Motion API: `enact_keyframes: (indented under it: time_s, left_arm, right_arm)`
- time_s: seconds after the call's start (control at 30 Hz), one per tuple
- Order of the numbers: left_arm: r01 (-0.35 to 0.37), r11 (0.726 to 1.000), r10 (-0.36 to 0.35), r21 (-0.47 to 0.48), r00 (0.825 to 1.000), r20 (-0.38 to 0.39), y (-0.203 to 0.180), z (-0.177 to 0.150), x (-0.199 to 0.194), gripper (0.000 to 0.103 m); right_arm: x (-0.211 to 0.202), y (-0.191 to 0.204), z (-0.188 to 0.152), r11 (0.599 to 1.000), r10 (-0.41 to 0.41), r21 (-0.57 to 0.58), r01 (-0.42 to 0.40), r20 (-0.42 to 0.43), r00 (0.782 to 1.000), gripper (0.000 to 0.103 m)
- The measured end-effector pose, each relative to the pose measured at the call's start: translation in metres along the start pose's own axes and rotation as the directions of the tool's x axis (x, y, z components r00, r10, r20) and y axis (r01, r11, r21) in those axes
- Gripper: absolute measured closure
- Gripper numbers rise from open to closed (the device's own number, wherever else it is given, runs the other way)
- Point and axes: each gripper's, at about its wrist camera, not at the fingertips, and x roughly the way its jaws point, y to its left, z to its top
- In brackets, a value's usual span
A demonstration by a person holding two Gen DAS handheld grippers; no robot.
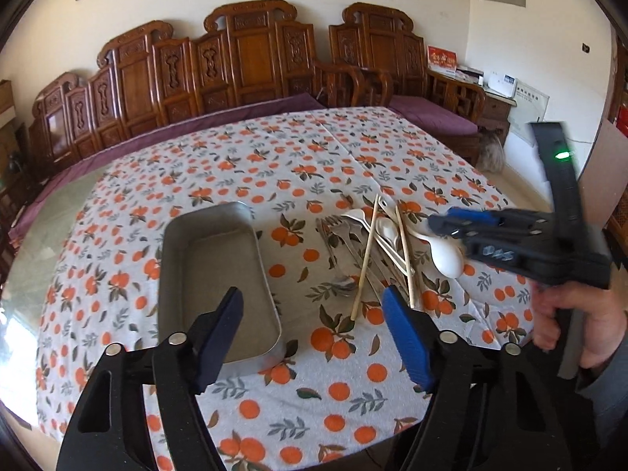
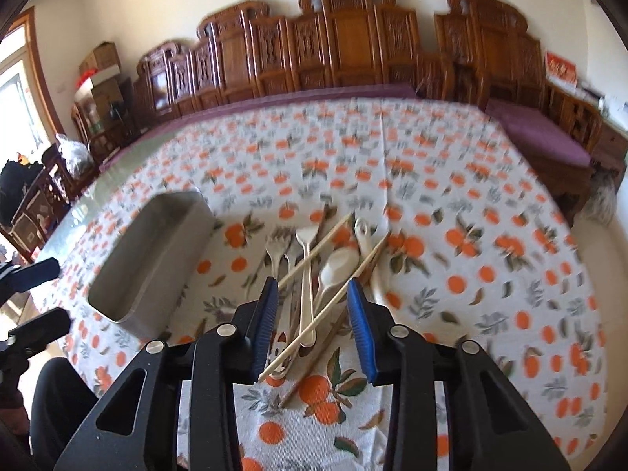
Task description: Organize utensils
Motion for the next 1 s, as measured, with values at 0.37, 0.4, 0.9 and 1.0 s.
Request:
enact_keyframes:
  time_s: [0.37, 0.4, 0.9, 1.0]
  left_arm:
    - [0.004, 1.0, -0.005, -0.016, 0.999, -0.033, 0.001, 0.005, 0.03, 0.037]
    - [0.004, 1.0, -0.004, -0.016, 0.999, -0.038, 0.0, 0.005, 0.033, 0.037]
    - [0.015, 1.0, -0.014, 0.006, 0.995, -0.094, -0.016, 0.012, 0.075, 0.04]
    - [0.035, 0.999, -0.034, 0.005, 0.992, -0.12, -0.02, 0.011, 0.088, 0.044]
  right_arm:
    - [0.075, -0.02, -0.008, 0.998, 0.043, 0.053, -0.035, -0.159, 0.986, 0.079]
    - [0.076, -0.02, -0.008, 0.998, 0.045, 0.05, -0.037, -0.161, 0.986, 0.079]
    - [0.063, -0.042, -0.011, 0.992, 0.066, 0.117, -0.049, -0.148, 0.987, 0.097]
    - [0.057, -0.043, -0.01, 0.993, 0.051, 0.112, -0.037, -0.125, 0.991, 0.097]
